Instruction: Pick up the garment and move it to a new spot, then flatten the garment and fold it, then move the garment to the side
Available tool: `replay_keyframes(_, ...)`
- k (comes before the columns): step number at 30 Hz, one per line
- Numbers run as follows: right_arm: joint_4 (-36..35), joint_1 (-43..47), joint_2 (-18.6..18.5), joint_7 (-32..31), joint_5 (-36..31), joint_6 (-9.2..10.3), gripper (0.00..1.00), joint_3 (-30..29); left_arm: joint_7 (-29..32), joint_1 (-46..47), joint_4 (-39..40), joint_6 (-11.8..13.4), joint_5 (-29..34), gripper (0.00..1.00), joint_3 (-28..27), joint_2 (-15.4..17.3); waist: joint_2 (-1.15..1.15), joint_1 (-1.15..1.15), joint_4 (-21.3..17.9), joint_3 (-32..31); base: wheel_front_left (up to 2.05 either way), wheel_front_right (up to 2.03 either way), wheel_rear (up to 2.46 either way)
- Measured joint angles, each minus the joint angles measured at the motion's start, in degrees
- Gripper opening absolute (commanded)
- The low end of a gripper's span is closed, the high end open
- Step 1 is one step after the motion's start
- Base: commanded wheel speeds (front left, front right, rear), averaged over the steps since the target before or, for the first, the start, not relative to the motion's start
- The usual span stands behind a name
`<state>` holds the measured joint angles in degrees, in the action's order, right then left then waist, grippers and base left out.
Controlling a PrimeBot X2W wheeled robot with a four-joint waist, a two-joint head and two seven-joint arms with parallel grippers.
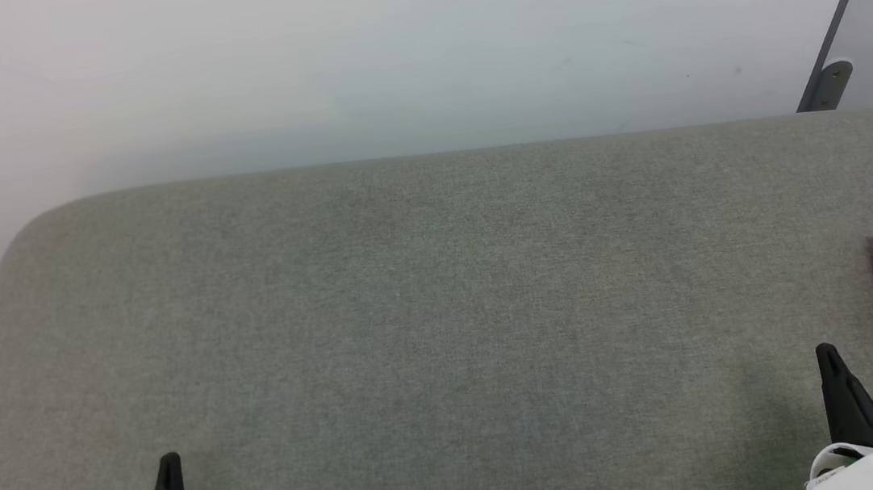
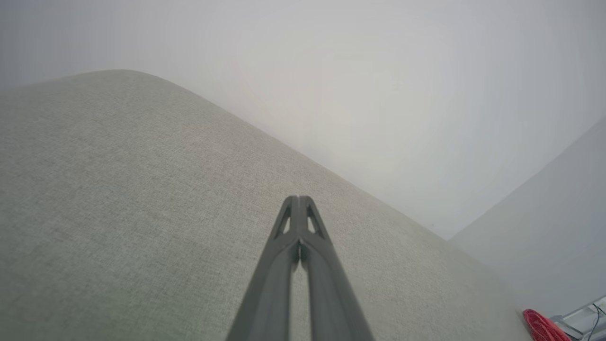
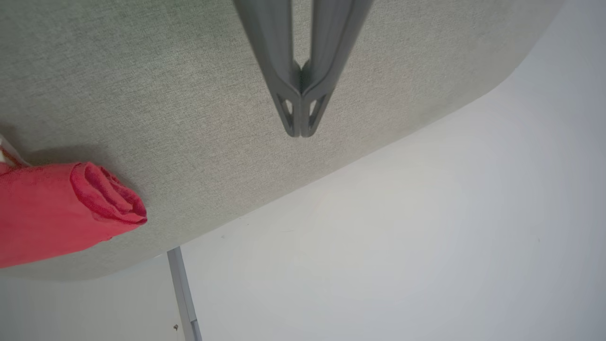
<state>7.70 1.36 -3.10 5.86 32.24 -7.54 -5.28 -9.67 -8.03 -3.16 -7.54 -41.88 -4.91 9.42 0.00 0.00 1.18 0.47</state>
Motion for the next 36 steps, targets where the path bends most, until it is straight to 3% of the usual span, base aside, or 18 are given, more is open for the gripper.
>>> replay_keyframes(36, 2.9, -3.3, 0.1, -5.7, 27.5, 0.0, 0.0, -0.5, 6.7, 6.1, -5.0, 0.0, -23.5, 0.0, 0.0, -2.4, 0.0, 0.0, -0.4, -0.1, 0.0, 0.0, 0.0)
